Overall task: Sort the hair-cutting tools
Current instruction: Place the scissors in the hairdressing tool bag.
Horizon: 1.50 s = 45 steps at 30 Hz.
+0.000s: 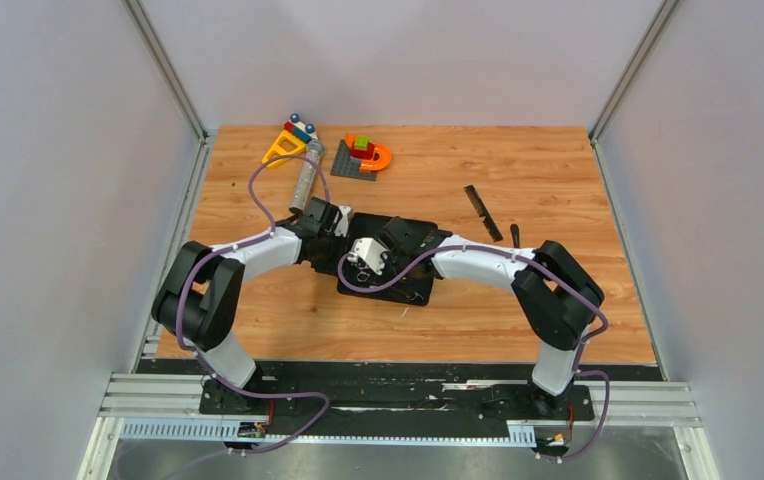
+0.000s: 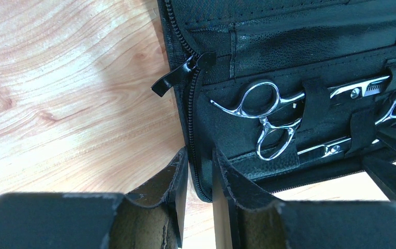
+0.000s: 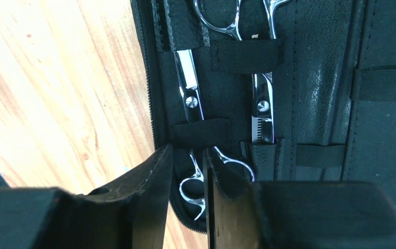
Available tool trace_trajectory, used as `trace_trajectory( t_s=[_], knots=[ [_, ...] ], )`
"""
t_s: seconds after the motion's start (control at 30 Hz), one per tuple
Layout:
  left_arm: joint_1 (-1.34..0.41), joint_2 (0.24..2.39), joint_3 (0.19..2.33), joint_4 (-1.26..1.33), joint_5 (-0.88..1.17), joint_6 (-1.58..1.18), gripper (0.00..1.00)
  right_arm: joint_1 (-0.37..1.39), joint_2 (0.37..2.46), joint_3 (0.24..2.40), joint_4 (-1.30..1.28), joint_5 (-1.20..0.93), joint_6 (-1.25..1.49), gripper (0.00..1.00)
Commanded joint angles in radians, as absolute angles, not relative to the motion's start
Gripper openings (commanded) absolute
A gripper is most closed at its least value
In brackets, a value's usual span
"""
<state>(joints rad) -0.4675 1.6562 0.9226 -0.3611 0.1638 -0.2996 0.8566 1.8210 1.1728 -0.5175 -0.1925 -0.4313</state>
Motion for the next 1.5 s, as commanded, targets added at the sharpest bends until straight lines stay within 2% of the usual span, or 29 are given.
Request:
trace_trajectory(
  t_s=[0.0, 0.2, 0.5, 0.8, 0.93, 1.0, 1.07, 1.13, 1.17, 1.2, 1.23, 1.3, 1.47],
  knots=[
    [-0.477, 1.660, 0.880, -0.386, 0.170, -0.319, 0.29, 0.868, 1.703, 1.182, -0.498, -0.170, -0.357, 0.32],
    [-0.477, 1.651, 0.870, -0.383, 0.169, -0.325, 0.29, 0.823, 1.619, 1.141, -0.505, -0.145, -0.261, 0.34],
    [-0.477, 1.638, 0.856, -0.421, 0.202, -0.335, 0.29, 0.707, 1.604, 1.098, -0.500, -0.002, 0.006, 0.35],
    [-0.490, 1.555, 0.782, -0.436, 0.415, -0.378, 0.32, 0.499, 1.488, 0.988, -0.377, -0.032, 0.311, 0.48],
    [-0.492, 1.471, 0.764, -0.482, 0.397, -0.373, 0.41, 0.434, 1.382, 0.905, -0.289, -0.031, 0.369, 0.53],
    [-0.492, 1.423, 0.773, -0.509, 0.363, -0.371, 0.50, 0.406, 1.320, 0.869, -0.256, -0.009, 0.381, 0.58],
    [-0.492, 1.378, 0.797, -0.538, 0.315, -0.371, 0.60, 0.371, 1.266, 0.852, -0.243, 0.033, 0.405, 0.62],
    [-0.491, 1.330, 0.833, -0.563, 0.255, -0.370, 0.76, 0.330, 1.213, 0.845, -0.234, 0.062, 0.414, 0.66],
    [-0.491, 1.294, 0.860, -0.572, 0.207, -0.367, 0.81, 0.314, 1.188, 0.845, -0.232, 0.086, 0.426, 0.70],
    [-0.491, 1.276, 0.873, -0.586, 0.180, -0.365, 0.91, 0.297, 1.162, 0.844, -0.232, 0.107, 0.441, 0.77],
    [-0.490, 1.235, 0.898, -0.599, 0.127, -0.357, 0.95, 0.281, 1.130, 0.842, -0.232, 0.121, 0.454, 0.82],
    [-0.489, 1.173, 0.931, -0.614, 0.042, -0.342, 0.99, 0.240, 1.095, 0.841, -0.232, 0.128, 0.471, 0.98],
    [-0.481, 1.013, 0.983, -0.637, -0.197, -0.321, 1.00, 0.152, 1.090, 0.867, -0.272, 0.150, 0.489, 1.00]
  ],
)
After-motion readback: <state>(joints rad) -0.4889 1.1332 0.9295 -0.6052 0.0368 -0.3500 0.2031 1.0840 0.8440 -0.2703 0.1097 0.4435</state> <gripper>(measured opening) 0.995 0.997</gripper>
